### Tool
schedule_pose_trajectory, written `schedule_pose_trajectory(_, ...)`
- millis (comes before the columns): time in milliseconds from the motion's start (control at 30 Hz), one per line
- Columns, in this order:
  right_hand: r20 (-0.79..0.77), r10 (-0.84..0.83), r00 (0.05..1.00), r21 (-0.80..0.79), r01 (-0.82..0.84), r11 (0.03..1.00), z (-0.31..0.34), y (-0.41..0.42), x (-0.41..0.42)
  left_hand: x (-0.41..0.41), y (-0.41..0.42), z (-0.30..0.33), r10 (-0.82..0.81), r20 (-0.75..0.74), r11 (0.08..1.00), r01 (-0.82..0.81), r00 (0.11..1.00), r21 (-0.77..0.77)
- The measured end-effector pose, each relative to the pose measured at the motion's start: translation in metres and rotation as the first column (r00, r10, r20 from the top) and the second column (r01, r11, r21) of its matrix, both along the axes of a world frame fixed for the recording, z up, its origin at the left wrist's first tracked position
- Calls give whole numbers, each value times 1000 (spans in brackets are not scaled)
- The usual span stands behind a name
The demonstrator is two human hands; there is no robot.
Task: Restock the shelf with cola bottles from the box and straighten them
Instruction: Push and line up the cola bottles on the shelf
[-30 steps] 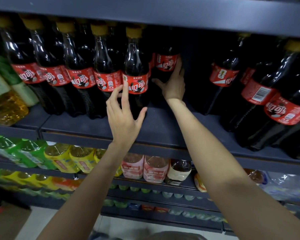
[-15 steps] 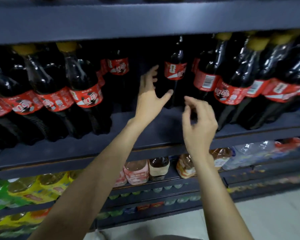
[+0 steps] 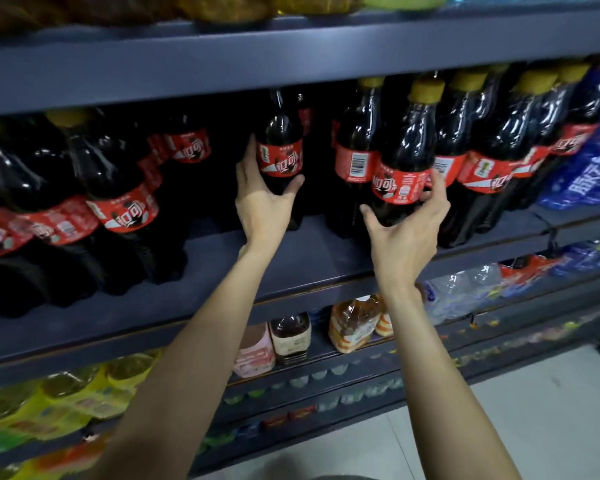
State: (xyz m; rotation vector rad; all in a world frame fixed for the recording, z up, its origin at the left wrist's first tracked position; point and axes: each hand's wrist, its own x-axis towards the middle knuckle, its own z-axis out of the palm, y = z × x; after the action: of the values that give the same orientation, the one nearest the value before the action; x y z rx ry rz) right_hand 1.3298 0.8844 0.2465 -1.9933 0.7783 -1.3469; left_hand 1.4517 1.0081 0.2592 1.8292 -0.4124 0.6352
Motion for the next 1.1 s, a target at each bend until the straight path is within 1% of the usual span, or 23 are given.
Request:
schedule_pose_trajectory(100, 33, 102, 994, -12, -102, 995, -2, 7, -10, -11, 39, -6, 85, 25, 995, -86, 996, 53)
schedule_pose_trajectory(167, 48, 209, 977, -18, -209, 978, -3, 18, -15, -12, 59, -6, 85, 3, 995, -85, 996, 59)
schedule_pose_trajectory(267, 19, 381, 924, -2, -381, 925, -2, 36, -7, -7, 74, -7, 104, -20, 990, -101, 994, 95)
schedule_pose_trajectory(433, -14, 515, 857, -5, -515, 857, 2, 58, 18, -4, 67, -5, 153, 76, 965, -166, 985, 204)
schedule_pose_trajectory(533, -37, 557, 830, 3, -557, 831, 5, 62, 26, -7, 60, -6, 267, 151, 909, -301, 952, 287)
schedule_pose_trajectory(633, -35, 589, 808, 16, -588, 808, 5, 62, 31, -7, 59, -11, 333, 188, 837, -382, 924, 391)
schedule_pose_trajectory(800, -47, 638, 768, 37, -637, 770, 6, 60, 37, -3, 64, -15, 454, 216, 786, -503, 864, 359)
schedule_pose_trajectory(933, -52, 660, 749, 45, -659, 751, 6, 58, 41, 2, 72, -18, 452, 268, 756, -525, 851, 391)
schedule_pose_trajectory(1033, -43, 666, 745, 50, -664, 746, 7, 58, 42, 1, 70, -18, 462, 257, 747, -528, 849, 403)
schedule_pose_trajectory(1100, -30, 678, 734, 55, -676, 734, 6, 59, 41, -6, 68, -16, 439, 270, 753, -515, 857, 409)
